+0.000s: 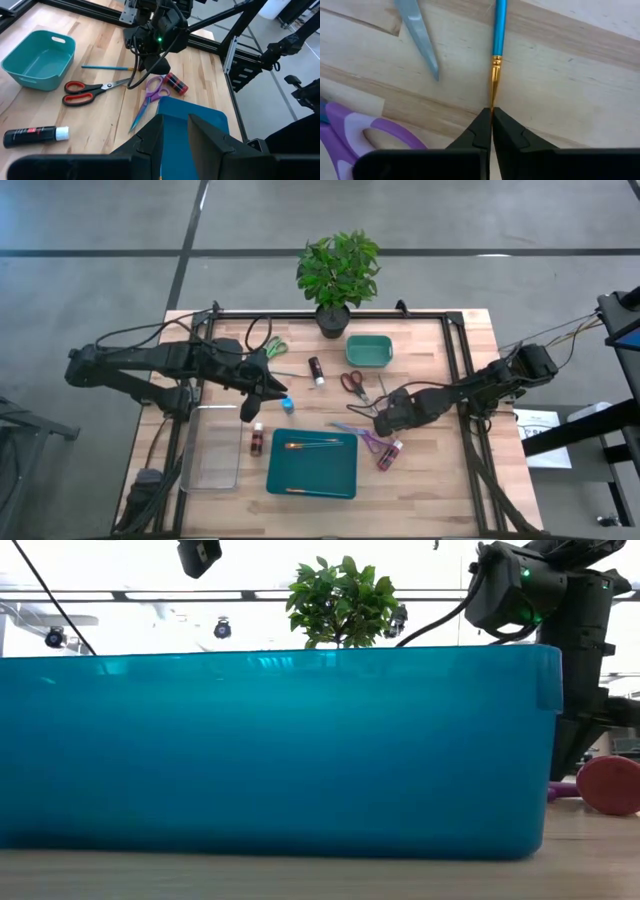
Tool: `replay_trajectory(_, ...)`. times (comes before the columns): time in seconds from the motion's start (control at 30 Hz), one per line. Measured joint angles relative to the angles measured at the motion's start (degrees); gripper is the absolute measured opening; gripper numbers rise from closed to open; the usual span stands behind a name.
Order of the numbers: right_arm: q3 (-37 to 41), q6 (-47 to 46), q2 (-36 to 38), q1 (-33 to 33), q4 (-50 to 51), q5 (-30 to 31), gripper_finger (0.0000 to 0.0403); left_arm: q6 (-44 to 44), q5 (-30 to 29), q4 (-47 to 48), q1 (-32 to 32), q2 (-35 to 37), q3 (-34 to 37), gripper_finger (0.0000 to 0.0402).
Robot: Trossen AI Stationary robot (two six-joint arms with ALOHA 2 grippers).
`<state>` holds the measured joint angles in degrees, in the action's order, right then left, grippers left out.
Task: Pick & Place Paint Supplies
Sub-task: Put the blue paint brush into the blue bin
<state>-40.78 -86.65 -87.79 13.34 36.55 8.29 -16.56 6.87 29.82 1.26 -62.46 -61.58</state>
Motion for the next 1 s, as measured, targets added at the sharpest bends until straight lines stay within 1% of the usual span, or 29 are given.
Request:
replay_trajectory(0.2, 0.18, -1.7, 5.02, 1.52, -0.51, 0.57, 0.0008, 0.0, 0.12, 0.0, 0.0, 0.0, 0.0, 0.0096)
replay_trajectory(0.4, 0.1, -4.43, 12.28, 3.89, -0.11, 4.17, 0.0008, 0.0, 0.15, 0.0, 0.0, 0.0, 0.0, 0.0097)
replay_trajectory(0.53, 0.1, -3.98, 17.34, 5.1, -0.47, 5.82, 0.0007, -0.56, 0.15, -0.01, 0.0, 0.0, 0.0, 0.0097)
replay_trajectory(0.77, 0.07, 5.6, 24.57, 5.64, -7.05, 8.79, 0.0007, -2.44, 0.17, -1.64, 0.0, 0.0, 0.0, 0.0097)
replay_trajectory(0.83, 0.05, 9.28, 25.86, 5.64, -10.16, 9.91, 0.0007, -3.44, 0.15, -2.54, 0.0, 0.0, 0.0, 0.0097)
replay_trajectory(0.9, 0.03, 11.97, 26.69, 5.17, -12.75, 10.13, 0.0007, -3.74, 0.17, -3.29, 0.0, -0.02, 0.0, 0.0097)
replay_trajectory(1.0, 0.03, 16.64, 27.06, 4.36, -17.69, 10.22, 0.0007, -6.42, 0.18, -4.83, -0.12, -0.65, 0.0, 0.0097)
